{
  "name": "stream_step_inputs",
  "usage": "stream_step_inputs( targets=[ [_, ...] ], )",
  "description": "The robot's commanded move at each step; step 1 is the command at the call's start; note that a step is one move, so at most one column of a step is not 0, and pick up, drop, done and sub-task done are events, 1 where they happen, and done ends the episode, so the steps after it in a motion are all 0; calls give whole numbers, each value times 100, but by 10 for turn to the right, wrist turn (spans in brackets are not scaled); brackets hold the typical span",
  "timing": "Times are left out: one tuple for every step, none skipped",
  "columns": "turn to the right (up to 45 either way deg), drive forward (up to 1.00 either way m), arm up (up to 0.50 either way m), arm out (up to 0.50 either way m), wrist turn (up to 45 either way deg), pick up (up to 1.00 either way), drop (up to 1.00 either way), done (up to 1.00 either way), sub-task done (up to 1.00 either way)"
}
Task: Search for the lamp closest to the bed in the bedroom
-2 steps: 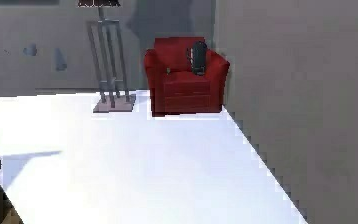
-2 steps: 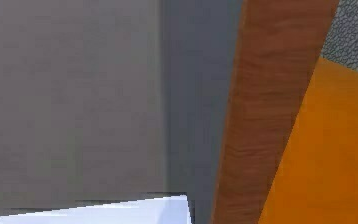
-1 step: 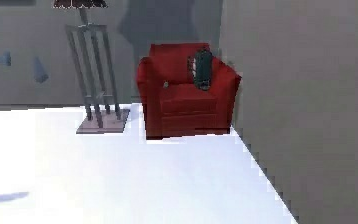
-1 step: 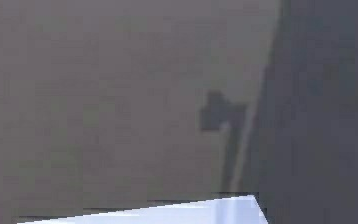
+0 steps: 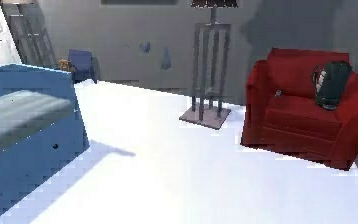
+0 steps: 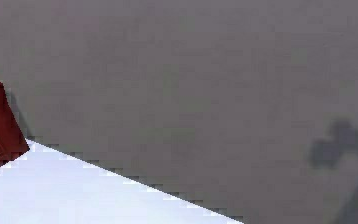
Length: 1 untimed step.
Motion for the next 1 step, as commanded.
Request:
stream_step_inputs(
  targets=[
    [0, 5, 0, 0, 0, 0, 0, 0, 0]
  ],
)
